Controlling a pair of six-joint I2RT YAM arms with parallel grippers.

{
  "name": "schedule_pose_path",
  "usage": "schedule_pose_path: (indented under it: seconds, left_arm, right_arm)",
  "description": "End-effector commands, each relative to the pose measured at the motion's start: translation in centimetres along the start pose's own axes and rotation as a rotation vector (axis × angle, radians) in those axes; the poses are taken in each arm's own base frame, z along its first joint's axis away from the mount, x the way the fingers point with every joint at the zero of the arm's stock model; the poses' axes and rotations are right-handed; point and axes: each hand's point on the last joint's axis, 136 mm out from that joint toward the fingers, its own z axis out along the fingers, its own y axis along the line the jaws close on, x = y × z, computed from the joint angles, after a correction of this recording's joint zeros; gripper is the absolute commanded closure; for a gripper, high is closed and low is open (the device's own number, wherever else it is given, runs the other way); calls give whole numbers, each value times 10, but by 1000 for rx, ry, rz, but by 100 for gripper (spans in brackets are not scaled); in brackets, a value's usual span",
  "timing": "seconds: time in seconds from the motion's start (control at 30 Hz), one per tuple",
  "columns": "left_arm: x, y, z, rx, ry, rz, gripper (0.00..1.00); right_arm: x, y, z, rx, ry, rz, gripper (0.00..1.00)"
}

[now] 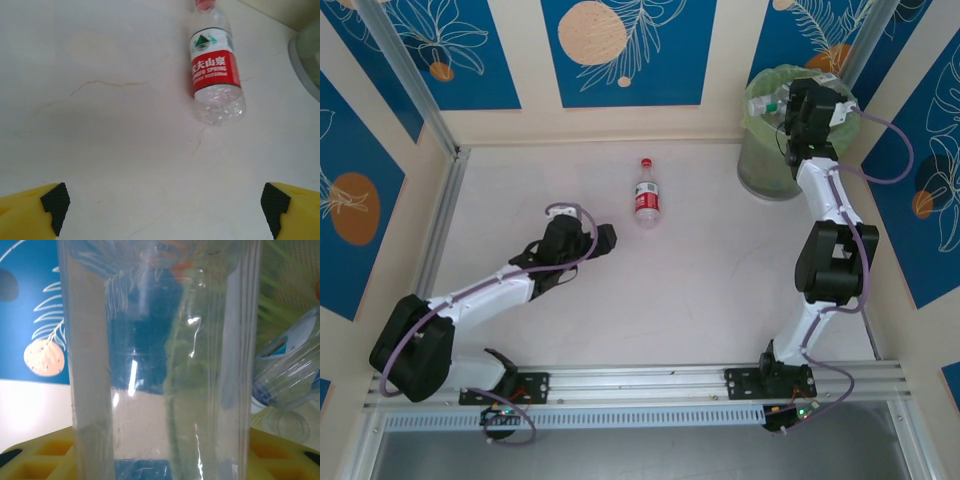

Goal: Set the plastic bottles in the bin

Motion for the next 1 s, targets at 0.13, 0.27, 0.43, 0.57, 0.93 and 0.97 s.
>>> schedule_pose_path:
  seconds: [0.13,0.27,0.43,0.57,0.93,0.97]
  left_arm:
    - [-5,-13,8,37,29,7,0]
    - [-2,-17,12,52,51,1,0]
    - [1,-18,10,58,56,3,0]
    - [4,-12,10,36,65,9,0]
    - [6,-18,17,51,85,9,0]
    - [7,-17,17,49,86,9,0]
  right_arm:
    - [-17,-15,15,38,-65,189,74]
    - [-16,-22,21,53,-68,251,71]
    - [-15,-19,23,82,-92,229,60]
    - [-20,-17,18,104,-126,206,54]
    - [-19,-10,1,149,-172,176,32]
    - [-19,-8,0,151,-174,171,28]
